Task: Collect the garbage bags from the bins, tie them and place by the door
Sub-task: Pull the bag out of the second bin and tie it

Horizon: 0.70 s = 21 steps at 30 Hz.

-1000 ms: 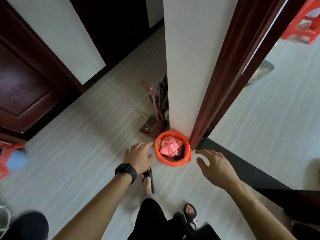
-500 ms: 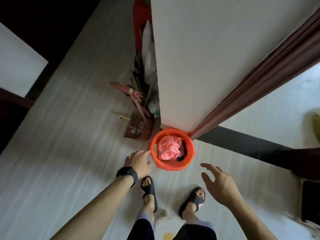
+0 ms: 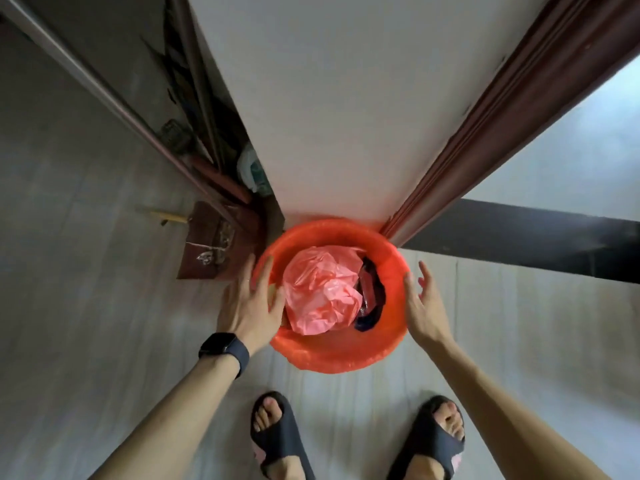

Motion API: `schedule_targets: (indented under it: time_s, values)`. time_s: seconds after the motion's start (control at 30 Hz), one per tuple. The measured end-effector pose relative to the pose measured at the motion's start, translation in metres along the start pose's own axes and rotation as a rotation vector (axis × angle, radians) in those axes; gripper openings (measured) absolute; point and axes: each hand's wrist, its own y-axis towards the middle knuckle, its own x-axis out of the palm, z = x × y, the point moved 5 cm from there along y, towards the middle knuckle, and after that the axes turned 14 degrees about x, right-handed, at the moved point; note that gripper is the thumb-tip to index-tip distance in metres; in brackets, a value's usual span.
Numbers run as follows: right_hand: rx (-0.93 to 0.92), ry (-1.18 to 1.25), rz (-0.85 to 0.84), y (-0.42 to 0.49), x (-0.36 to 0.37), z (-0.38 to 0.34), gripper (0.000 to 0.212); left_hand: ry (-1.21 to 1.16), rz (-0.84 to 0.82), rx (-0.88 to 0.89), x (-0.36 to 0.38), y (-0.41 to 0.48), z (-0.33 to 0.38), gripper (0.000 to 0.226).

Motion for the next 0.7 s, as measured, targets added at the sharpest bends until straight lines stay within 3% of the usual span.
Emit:
schedule_targets:
  time_s: [0.1,0.23,0.33,0.47,0.53,0.6,0.7]
  values:
    - [0.079,0.176,-0.030,0.041,0.014,0.017,0.061,0.001,0.058,0.097,0.028,0.019,-0.008,0.069]
    - [0.157,0.657,-0.300,0.054,0.041,0.040,0.042,-0.020,0.205,0.142,0.054,0.016,-0.010,0.073]
    - [0.100,0.814,-0.452,0.061,0.054,0.048,0.052,-0.040,0.266,0.136,0.063,0.015,-0.017,0.073]
    - [0.095,0.956,-0.452,0.068,0.059,0.059,0.078,-0.032,0.275,0.148,0.061,0.015,-0.015,0.071]
    - [0.148,0.859,-0.299,0.067,0.062,0.074,0.069,0.002,0.224,0.133,0.060,0.014,-0.012,0.066]
    - [0.237,0.615,-0.203,0.052,0.066,0.095,0.052,0.048,0.176,0.086,0.055,0.003,-0.005,0.062]
    - [0.422,0.534,-0.442,0.029,0.087,0.119,0.053,0.114,0.185,0.160,0.048,-0.018,0.022,0.065]
